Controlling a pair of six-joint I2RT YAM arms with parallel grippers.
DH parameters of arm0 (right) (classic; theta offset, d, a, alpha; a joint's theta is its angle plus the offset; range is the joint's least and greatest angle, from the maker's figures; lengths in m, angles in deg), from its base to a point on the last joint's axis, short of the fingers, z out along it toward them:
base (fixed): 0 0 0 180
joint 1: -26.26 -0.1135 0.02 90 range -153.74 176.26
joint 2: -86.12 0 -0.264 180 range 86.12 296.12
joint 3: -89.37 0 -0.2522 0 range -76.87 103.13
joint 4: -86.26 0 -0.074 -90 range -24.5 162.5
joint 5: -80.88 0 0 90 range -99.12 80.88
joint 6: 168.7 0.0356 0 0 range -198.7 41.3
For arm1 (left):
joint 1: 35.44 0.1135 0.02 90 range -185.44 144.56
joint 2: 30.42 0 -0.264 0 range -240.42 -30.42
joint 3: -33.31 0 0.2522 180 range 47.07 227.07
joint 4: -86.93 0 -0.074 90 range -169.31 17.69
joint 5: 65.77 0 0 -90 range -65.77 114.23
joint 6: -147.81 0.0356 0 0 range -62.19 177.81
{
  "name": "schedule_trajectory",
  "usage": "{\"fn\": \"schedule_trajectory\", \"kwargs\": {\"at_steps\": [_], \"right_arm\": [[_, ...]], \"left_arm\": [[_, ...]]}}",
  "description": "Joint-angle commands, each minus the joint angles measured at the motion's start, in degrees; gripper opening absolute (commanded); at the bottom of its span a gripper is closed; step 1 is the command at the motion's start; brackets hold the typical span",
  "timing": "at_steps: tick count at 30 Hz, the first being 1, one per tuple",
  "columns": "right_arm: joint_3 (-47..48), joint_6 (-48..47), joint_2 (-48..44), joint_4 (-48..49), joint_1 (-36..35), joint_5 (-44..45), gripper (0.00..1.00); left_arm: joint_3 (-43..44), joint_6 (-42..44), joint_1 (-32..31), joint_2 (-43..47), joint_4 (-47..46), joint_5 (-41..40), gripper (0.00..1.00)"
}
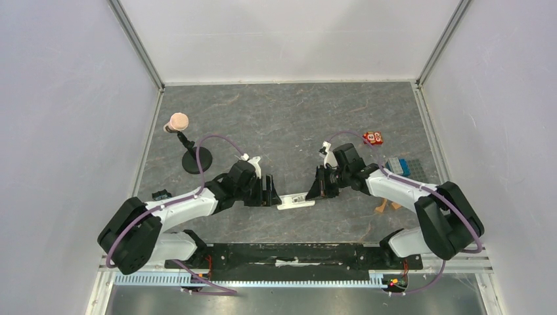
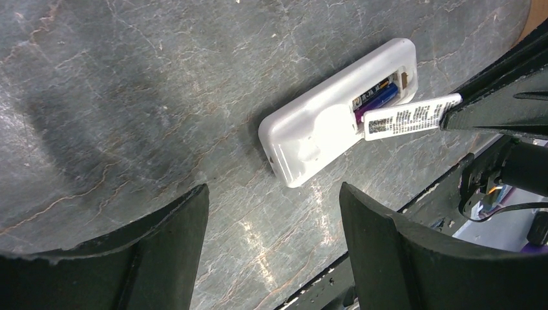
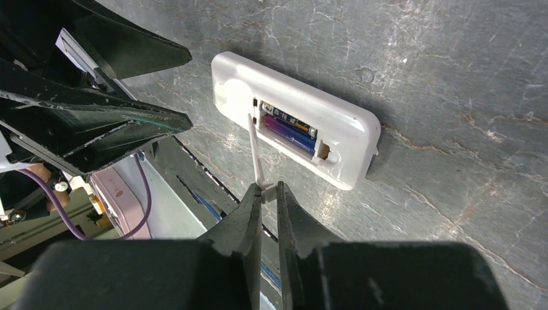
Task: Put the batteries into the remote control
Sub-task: Load the battery cover into the remote control.
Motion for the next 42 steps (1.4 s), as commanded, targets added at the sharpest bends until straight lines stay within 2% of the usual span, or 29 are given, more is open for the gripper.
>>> {"fn": "schedule_trajectory", "kwargs": {"at_steps": [1, 14, 31, 42], "right_arm": [[1.61, 0.72, 1.16, 2.48, 0.31, -0.14, 0.0], [1.55, 2.53, 2.55, 4.57, 0.76, 0.6, 0.0], [3.42, 0.34, 5.85, -2.76, 0.97, 0.07, 0.0], [5.24, 2.37, 6.05, -3.83, 1.7, -3.3, 0.0]], "left_arm": [[0.66, -1.12, 0.08, -0.73, -2.41, 0.83, 0.79], [1.16, -0.8, 0.08, -1.94, -2.58, 1.07, 0.79], [1.64, -2.34, 0.08, -3.63, -3.81, 1.18, 0.79], [1.79, -2.02, 0.08, -5.33, -5.51, 0.06, 0.77]]}}
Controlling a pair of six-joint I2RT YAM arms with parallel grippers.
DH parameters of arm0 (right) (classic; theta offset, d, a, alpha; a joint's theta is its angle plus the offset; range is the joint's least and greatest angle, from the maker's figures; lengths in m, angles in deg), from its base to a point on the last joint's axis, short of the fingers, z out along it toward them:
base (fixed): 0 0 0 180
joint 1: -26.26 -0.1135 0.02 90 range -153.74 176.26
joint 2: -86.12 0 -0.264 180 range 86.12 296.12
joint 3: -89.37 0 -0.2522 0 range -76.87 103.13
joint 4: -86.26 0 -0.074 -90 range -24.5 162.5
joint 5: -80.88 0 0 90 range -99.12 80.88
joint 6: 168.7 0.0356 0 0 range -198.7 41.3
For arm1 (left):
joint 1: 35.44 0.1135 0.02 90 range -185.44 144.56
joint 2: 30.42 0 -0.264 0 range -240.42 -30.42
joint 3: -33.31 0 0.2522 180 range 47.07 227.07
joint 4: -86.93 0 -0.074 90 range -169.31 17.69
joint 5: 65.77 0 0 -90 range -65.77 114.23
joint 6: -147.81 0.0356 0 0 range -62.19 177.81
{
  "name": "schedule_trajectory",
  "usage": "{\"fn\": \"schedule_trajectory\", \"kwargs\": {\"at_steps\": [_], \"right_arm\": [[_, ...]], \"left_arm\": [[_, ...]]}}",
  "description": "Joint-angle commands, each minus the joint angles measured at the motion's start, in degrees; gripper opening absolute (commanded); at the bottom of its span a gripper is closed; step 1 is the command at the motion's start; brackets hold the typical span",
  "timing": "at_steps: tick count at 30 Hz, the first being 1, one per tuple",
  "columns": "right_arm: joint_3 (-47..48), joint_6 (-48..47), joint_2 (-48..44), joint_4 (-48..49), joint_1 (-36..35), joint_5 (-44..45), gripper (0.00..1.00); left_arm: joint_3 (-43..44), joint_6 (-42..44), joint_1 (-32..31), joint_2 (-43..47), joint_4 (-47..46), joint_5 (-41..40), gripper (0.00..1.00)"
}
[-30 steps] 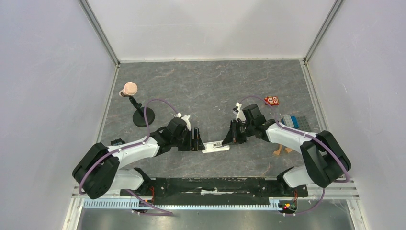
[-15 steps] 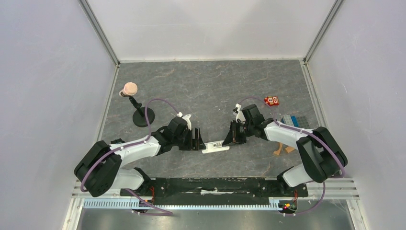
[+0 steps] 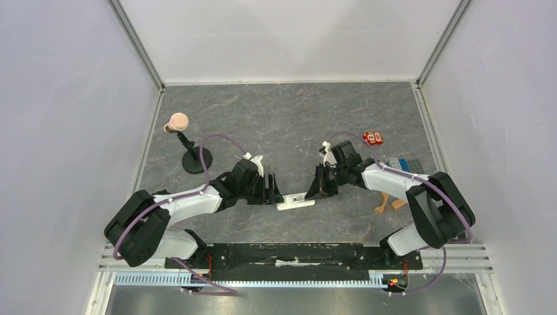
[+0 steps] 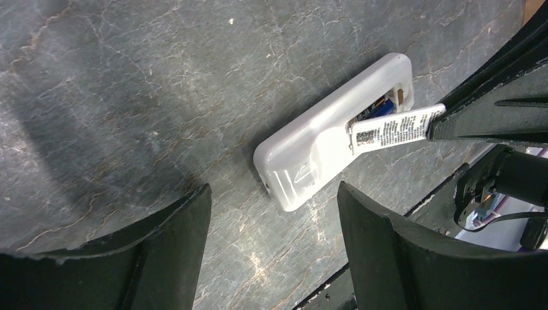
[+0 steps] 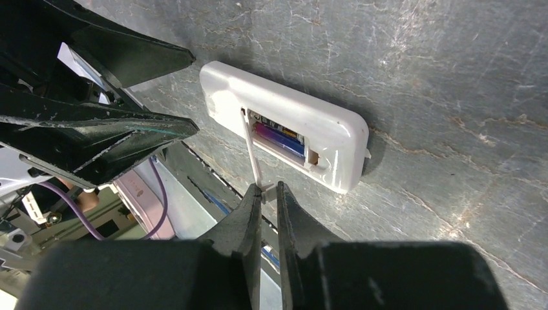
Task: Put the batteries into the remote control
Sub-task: Load the battery cover into the remote control, then move the remote control to the center of the board.
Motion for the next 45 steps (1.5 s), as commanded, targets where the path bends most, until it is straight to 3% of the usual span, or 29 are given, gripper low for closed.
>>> {"fn": "schedule_trajectory", "kwargs": {"at_steps": [1, 21, 30, 39, 45], "right_arm": [[2.11, 0.51, 0.53, -1.35, 0.31, -1.85, 0.0], [2.97, -1.36, 3.03, -1.4, 0.36, -2.73, 0.0], [3.17, -1.59, 2.63, -1.5, 0.32, -2.2, 0.0], [3.08, -1.59, 2.15, -1.46, 0.34, -1.76, 0.0], [2.91, -2.09, 1.9, -1.58, 0.36, -1.68, 0.0]], "left_arm": [[1.37, -1.11, -0.01, -1.29, -1.4, -0.38, 0.77], [0.49, -3.4, -0.28, -0.46, -1.13, -0.4, 0.74], [-1.17, -10.44, -0.92, 1.91, 0.76, 0.5, 0.7], [1.07, -11.83, -3.74, -2.8, -3.06, 0.77, 0.55], [2.56, -11.21, -3.87, -4.11, -3.36, -1.09, 0.52]]}}
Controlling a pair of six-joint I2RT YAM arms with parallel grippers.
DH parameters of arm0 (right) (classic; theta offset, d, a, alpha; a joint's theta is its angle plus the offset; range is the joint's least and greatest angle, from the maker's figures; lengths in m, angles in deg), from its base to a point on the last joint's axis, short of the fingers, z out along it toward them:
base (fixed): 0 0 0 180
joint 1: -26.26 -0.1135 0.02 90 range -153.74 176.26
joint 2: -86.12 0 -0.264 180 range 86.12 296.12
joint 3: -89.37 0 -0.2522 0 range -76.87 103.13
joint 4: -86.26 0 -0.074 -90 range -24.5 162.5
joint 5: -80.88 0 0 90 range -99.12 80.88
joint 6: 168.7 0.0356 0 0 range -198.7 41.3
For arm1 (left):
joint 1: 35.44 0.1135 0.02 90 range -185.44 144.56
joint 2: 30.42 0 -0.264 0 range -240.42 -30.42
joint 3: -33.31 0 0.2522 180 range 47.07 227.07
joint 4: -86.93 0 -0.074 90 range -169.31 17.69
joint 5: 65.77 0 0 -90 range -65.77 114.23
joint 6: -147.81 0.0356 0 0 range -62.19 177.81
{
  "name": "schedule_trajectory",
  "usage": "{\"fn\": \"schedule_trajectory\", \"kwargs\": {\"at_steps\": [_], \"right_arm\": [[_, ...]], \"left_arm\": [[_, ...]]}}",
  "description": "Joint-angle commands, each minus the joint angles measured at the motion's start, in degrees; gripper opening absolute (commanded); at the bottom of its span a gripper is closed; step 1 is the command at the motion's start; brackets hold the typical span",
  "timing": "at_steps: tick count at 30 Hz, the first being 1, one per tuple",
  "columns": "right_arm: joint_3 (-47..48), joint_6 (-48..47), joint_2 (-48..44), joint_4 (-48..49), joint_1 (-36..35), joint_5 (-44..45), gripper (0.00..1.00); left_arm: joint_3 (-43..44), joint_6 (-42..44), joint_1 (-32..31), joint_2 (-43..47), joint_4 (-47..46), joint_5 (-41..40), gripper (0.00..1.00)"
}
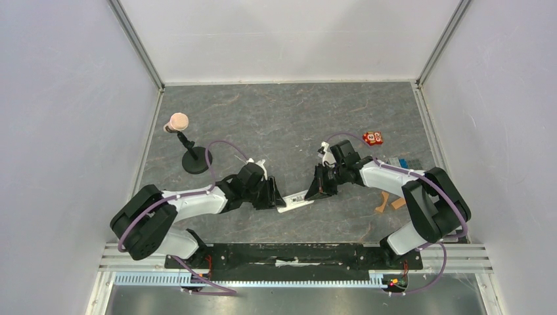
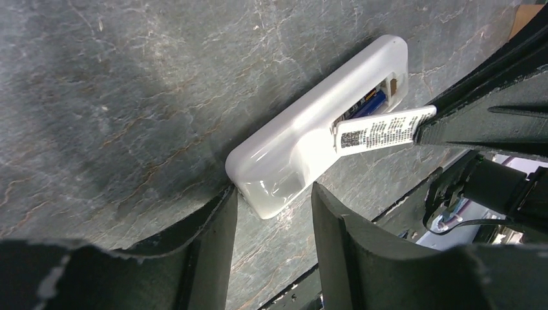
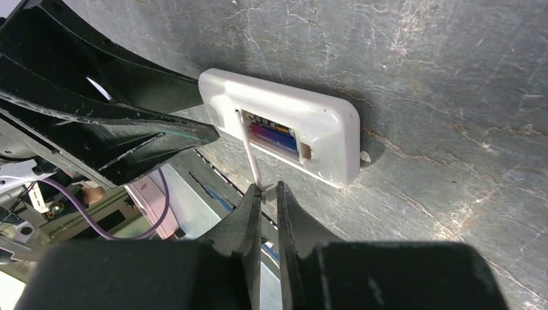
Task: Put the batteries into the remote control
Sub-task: Move the remote control to the center of the board.
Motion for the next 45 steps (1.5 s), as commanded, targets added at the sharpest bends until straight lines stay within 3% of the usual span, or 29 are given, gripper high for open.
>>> {"fn": "schedule_trajectory", "kwargs": {"at_steps": [1, 45], "right_arm": [[1.51, -1.53, -0.63, -0.43, 0.01, 0.36, 0.0], [0.83, 4.54, 4.11, -3.32, 0.43, 0.76, 0.0]], "left_arm": [[2.54, -1.12, -0.34, -1.06, -1.89, -1.4, 0.51], [2.74, 2.72, -0.6, -5.03, -6.32, -1.26, 0.51]]}}
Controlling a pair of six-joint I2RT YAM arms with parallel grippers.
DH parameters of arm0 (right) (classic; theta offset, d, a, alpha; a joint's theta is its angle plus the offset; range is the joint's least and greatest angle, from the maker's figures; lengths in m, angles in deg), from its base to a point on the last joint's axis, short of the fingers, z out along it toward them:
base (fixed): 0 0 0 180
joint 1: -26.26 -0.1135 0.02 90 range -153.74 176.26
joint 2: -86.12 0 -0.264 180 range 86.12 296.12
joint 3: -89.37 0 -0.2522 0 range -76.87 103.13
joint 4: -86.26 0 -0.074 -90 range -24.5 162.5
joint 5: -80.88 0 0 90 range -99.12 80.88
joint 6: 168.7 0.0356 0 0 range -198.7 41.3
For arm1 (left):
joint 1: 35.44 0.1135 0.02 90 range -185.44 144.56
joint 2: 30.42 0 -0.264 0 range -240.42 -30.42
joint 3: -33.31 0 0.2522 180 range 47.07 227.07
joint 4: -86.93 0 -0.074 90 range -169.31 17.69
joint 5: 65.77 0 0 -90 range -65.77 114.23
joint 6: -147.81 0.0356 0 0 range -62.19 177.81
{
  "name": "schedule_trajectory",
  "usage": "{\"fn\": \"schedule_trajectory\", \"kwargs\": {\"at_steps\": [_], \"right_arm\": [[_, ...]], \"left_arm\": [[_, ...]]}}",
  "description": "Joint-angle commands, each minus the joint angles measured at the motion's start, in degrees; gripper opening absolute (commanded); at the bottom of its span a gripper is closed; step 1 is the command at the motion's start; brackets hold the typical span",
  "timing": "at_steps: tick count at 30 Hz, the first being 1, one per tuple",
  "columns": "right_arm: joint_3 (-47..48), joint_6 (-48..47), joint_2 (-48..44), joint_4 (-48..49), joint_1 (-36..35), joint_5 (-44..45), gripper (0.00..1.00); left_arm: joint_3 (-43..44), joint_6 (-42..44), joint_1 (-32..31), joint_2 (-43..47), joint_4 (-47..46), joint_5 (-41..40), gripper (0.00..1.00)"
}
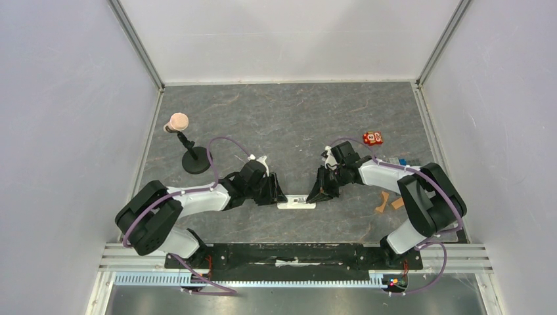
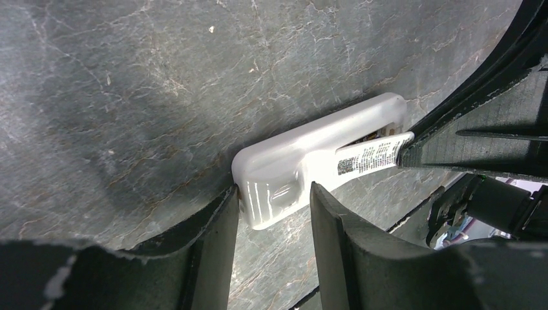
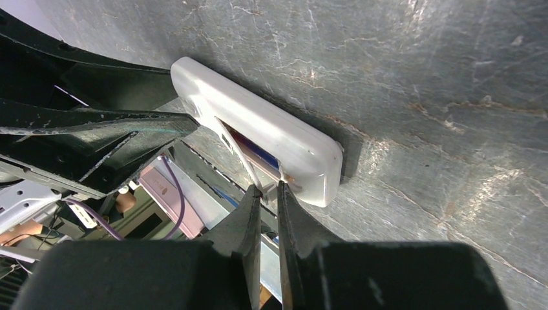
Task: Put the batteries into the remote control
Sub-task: Move the remote control to the center of the board.
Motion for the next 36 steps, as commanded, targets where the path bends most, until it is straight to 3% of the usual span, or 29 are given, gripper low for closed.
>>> {"fn": "schedule_trajectory", "kwargs": {"at_steps": [1, 9, 36], "right_arm": [[0.68, 0.26, 1.35, -0.91, -0.68, 0.98, 0.0], [-0.64, 2.31, 0.03, -1.04, -0.68, 4.21, 0.0], [2.18, 3.28, -3.78, -6.75, -1.08, 10.34, 0.23]], "left_arm": [[0.77, 1.71, -0.66, -2.01, -4.05, 0.97, 0.51], [-0.04, 0.97, -1.19, -2.22, -5.39, 1.2, 0.51], [-1.13, 0.13, -1.45, -1.34, -5.51, -1.07, 0.52]]}}
